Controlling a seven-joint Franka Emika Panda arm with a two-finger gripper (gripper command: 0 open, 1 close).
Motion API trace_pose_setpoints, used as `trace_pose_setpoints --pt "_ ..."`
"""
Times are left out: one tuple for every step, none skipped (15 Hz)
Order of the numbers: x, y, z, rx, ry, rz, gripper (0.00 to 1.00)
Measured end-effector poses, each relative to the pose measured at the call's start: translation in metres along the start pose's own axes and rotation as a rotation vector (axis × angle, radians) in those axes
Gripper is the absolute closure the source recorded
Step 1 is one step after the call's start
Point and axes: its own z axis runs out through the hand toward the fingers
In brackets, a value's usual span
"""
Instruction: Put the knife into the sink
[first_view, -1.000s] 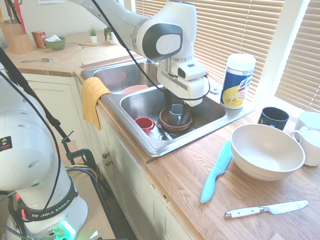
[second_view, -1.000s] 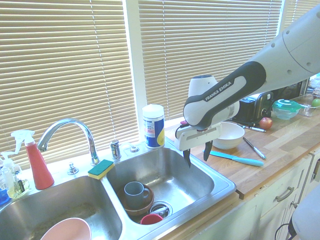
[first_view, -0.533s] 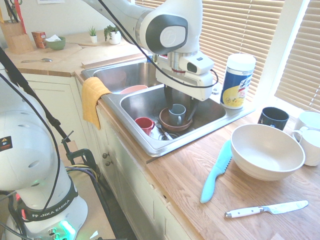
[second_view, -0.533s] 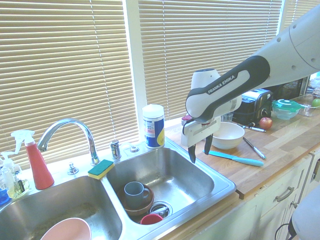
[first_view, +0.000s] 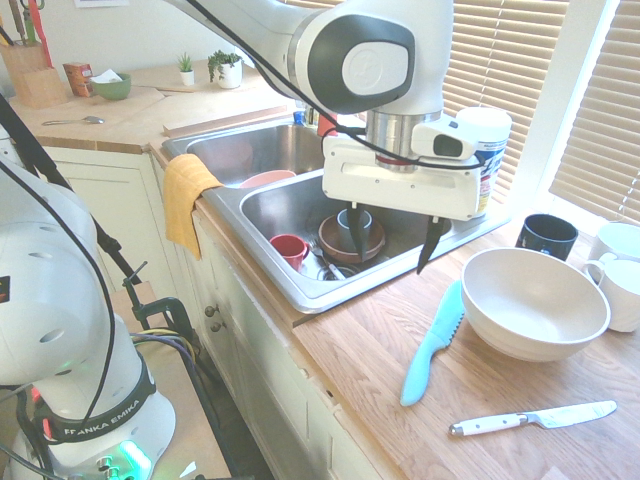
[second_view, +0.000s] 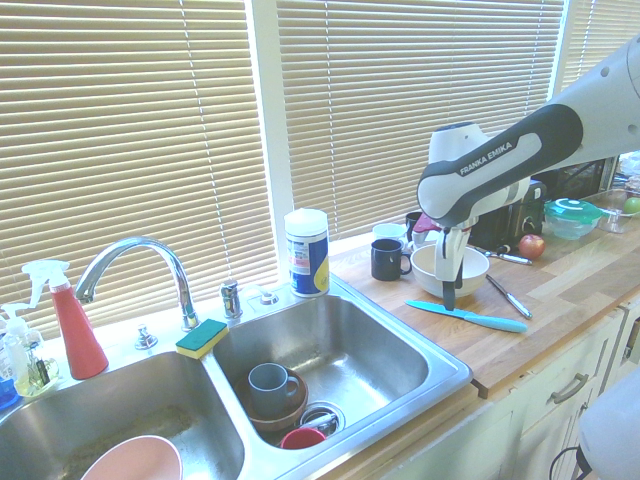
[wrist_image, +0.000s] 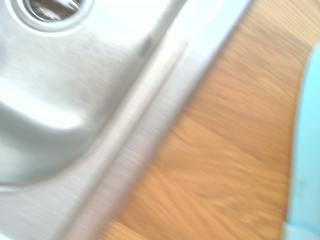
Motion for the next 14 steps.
trace_pose_setpoints --pt "-0.001 0.011 0.007 -0.009 0.010 0.012 0.00" --pt "-0.003 0.019 0.016 -0.015 0.015 0.024 0.00" --pt "-0.004 0.026 0.026 -0.017 0.013 0.035 0.00" --pt "-0.005 0.032 0.035 -0.017 0.007 0.047 0.00" --pt "-0.006 0.037 0.045 -0.015 0.000 0.058 0.00" --pt "-0.005 0.043 0.053 -0.014 -0.006 0.068 0.00" --pt "-0.004 0.048 0.060 -0.015 -0.009 0.078 0.00" --pt "-0.003 0.053 0.067 -0.016 -0.013 0.087 0.00" --pt "-0.002 0.056 0.074 -0.016 -0.017 0.094 0.00" --pt "-0.001 0.058 0.080 -0.015 -0.021 0.097 0.00" --pt "0.000 0.059 0.085 -0.015 -0.026 0.098 0.00" --pt "0.002 0.061 0.089 -0.015 -0.031 0.098 1.00" --pt "0.004 0.062 0.092 -0.013 -0.034 0.100 1.00" --pt "0.007 0.064 0.093 -0.010 -0.033 0.104 1.00"
